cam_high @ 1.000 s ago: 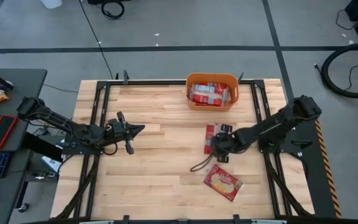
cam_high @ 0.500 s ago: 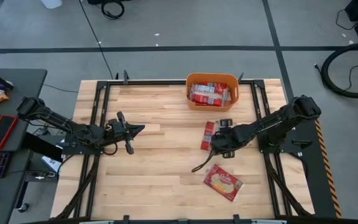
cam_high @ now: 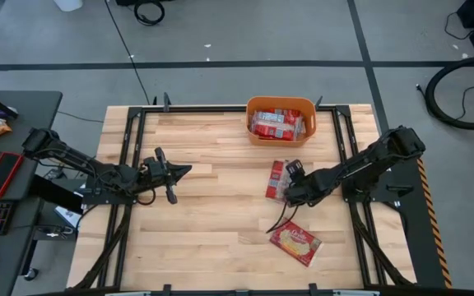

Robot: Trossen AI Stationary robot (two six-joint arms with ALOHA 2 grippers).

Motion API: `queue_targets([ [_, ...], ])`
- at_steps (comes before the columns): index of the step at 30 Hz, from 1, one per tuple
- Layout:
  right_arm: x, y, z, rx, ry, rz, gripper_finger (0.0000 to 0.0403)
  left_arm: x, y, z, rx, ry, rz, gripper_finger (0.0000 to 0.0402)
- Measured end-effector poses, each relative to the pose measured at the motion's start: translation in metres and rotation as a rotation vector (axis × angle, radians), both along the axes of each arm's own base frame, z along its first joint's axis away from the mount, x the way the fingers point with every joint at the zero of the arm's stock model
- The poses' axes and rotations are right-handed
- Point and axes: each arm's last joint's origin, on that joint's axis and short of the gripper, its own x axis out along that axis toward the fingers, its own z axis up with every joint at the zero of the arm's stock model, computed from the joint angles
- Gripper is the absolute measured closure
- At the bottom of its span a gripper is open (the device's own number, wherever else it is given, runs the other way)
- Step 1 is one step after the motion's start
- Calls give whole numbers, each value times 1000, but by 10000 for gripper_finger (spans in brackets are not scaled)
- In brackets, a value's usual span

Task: Sort popcorn bags into baskets
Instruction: Put the red popcorn bag into the orange bin

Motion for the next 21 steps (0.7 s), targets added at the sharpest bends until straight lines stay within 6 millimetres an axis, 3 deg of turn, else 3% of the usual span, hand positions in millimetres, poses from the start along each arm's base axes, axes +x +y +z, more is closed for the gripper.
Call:
queue_targets([
  [7, -4, 0, -14, -2, 1, 136, 231, 0, 0, 0, 0, 0, 0, 392],
  [11, -2, 1, -16, -4, -41, 159, 252, 0, 0, 0, 0, 0, 0, 392],
  [21, 5, 4, -17, 83, -122, 146, 393, 0, 0, 0, 1, 1, 0, 392],
])
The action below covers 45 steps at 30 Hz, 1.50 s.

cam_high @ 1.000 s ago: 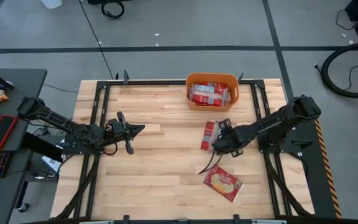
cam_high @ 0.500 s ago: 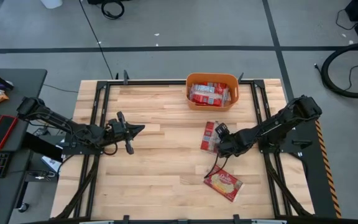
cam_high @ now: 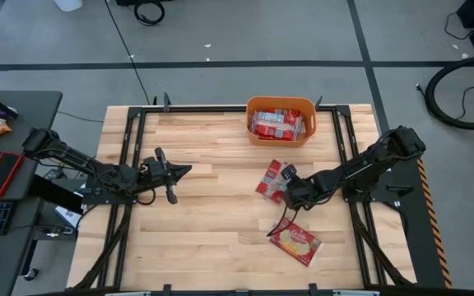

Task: Sort popcorn bags into baskets
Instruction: Put the red popcorn bag into the orange bin

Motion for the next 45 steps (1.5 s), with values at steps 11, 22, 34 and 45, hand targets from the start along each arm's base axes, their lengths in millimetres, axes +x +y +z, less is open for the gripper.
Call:
queue_targets([
  [11, 13, 3, 12, 16, -111, -109, 395, 0, 0, -1, 5, 12, 0, 392],
  [22, 41, 8, 78, -98, -129, -192, 399, 0, 0, -1, 5, 12, 0, 392],
  [34, 53, 3, 136, -44, -130, -274, 398, 0, 0, -1, 4, 11, 0, 392],
  [45, 46, 18, 84, 226, -131, -270, 325, 0, 0, -1, 4, 11, 0, 392],
])
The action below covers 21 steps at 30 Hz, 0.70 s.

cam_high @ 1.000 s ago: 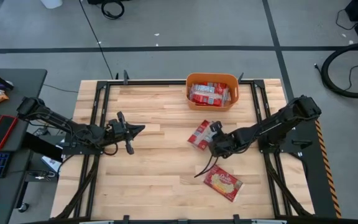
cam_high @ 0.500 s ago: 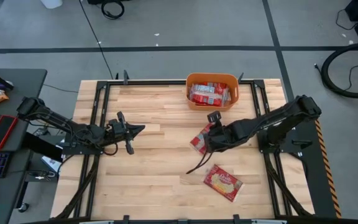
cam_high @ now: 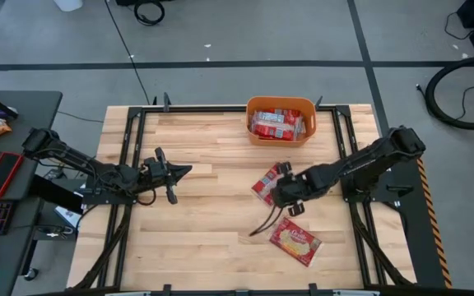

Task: Sort popcorn bags into baskets
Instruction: Put the red popcorn bag into the orange bin

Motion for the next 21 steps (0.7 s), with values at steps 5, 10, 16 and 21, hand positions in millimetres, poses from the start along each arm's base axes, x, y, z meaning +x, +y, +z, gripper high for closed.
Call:
queue_targets([
  [5, -5, 11, -29, 55, -103, 53, 280, 0, 0, 0, 0, 0, 0, 392],
  [10, -9, 20, -43, 89, -190, 86, 231, 0, 0, 0, 0, 0, 0, 392],
  [16, -12, 23, -53, 60, -234, 86, 198, 0, 0, 0, 0, 0, 0, 392],
  [21, -8, 26, -72, 18, -201, 105, 197, 0, 0, 0, 0, 0, 0, 392],
])
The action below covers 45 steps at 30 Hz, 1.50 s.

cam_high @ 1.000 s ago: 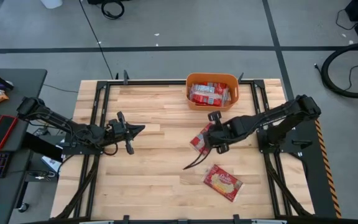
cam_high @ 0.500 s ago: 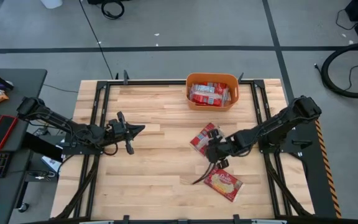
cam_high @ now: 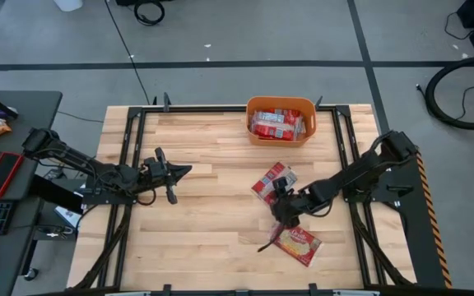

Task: Sort popcorn bags into baskets
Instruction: Put the red popcorn bag into the orange bin

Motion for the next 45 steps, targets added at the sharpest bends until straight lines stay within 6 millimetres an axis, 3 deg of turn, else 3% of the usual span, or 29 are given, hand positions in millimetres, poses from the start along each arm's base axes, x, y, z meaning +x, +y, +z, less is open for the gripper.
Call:
queue_targets([
  [11, 6, -12, -16, -34, 63, -41, 225, 0, 0, -1, 2, 6, 0, 392],
  [15, 9, -22, -16, 11, 88, -35, 278, 0, 0, -1, 3, 6, 0, 392],
  [20, 10, -28, -18, 20, 95, -49, 380, 0, 0, -1, 3, 7, 0, 392],
  [26, 15, -26, -10, 7, 69, -64, 392, 0, 0, -1, 3, 7, 0, 392],
  [33, 20, -27, 29, -59, 48, -109, 398, 0, 0, -1, 3, 7, 0, 392],
  [45, 13, -37, 120, -186, -120, -248, 401, 0, 0, -1, 3, 7, 0, 392],
])
